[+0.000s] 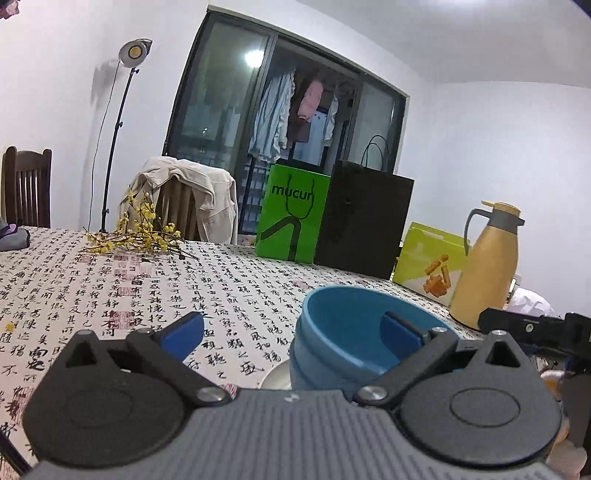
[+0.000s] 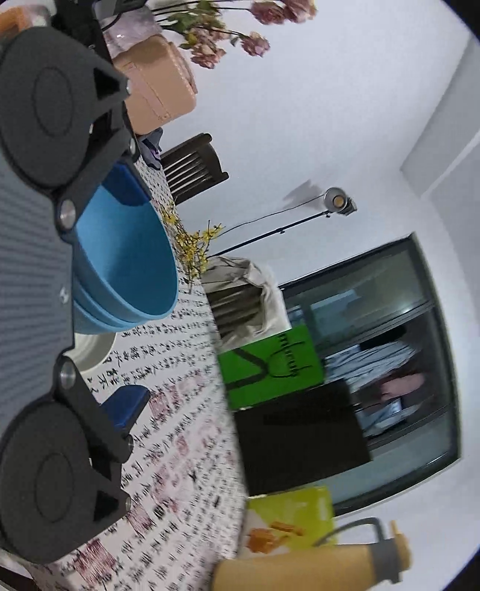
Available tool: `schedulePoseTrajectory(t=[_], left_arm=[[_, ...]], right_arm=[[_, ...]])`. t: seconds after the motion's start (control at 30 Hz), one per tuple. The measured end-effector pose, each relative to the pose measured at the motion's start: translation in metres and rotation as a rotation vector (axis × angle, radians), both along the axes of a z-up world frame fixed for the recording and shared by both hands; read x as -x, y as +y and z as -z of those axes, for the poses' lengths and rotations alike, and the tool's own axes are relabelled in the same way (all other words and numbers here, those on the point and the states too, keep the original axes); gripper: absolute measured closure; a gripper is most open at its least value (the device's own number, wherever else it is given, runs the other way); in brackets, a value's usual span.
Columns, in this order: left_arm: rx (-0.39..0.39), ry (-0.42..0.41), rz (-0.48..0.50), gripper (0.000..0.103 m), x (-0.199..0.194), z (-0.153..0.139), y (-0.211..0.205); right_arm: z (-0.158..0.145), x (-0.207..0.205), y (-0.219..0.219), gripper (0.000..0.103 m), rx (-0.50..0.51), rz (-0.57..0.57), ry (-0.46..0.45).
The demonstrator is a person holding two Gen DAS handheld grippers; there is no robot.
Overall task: Organize plates and bowls
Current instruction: 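Open both grippers and release the bowl stack on the plates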
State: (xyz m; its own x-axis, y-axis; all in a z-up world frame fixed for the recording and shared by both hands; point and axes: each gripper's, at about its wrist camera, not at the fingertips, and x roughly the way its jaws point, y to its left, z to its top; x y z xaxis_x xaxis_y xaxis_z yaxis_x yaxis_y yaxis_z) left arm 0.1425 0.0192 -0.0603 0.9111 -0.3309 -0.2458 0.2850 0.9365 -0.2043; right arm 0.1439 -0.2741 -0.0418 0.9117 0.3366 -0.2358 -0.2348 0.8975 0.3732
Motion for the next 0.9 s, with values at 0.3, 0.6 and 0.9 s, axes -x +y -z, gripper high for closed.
schedulePoseTrajectory(t=[0.3,0.6,0.9], left_arm=[[-0.040,-0.059,-0.038,0.000,0.036,0.022,0.014],[-0.079,-0.072,-0.045,0.000,0.060,0.040,0.020],[-0.133,-0.060,-0.051,0.000,0.080,0.056,0.012]], right_arm=[[0.013,0.036,0.004,0.000,0.069,0.052,-0.051],[0.030,0.057,0.014,0.000,0.141,0.081,-0.031],[0.043,0.083,0.028,0.000,0.226,0.061,-0.041]])
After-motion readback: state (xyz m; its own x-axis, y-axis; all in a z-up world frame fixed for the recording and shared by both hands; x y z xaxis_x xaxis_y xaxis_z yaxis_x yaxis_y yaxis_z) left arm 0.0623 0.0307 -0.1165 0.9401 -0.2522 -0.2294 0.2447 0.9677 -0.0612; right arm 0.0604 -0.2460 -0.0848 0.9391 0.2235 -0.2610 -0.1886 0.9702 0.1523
